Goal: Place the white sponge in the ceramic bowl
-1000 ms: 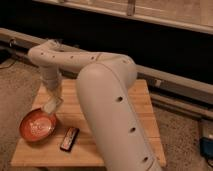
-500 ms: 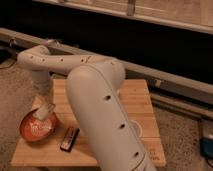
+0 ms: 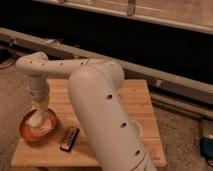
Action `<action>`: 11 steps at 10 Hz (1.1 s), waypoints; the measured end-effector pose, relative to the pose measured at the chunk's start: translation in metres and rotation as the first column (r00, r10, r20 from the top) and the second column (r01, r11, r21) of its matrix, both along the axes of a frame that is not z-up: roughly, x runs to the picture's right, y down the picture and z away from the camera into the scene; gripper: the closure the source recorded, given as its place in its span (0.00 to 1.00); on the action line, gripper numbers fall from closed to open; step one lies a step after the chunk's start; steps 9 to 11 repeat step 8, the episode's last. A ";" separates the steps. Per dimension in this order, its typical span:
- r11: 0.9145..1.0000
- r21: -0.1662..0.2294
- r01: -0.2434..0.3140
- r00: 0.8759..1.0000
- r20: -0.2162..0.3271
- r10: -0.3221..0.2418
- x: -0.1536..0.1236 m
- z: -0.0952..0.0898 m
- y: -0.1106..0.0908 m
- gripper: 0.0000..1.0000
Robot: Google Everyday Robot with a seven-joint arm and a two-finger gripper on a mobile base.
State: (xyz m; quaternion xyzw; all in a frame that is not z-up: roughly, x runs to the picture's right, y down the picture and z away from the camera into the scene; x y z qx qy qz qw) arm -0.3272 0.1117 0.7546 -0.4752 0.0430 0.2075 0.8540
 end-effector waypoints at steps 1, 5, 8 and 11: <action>1.000 -0.004 -0.012 1.000 0.006 0.012 -0.001 0.000 0.001 0.21; 1.000 -0.007 -0.018 1.000 0.020 0.019 -0.003 -0.001 0.003 0.20; 1.000 -0.007 -0.018 1.000 0.020 0.018 -0.003 -0.001 0.003 0.20; 1.000 -0.007 -0.018 1.000 0.020 0.018 -0.003 -0.001 0.003 0.20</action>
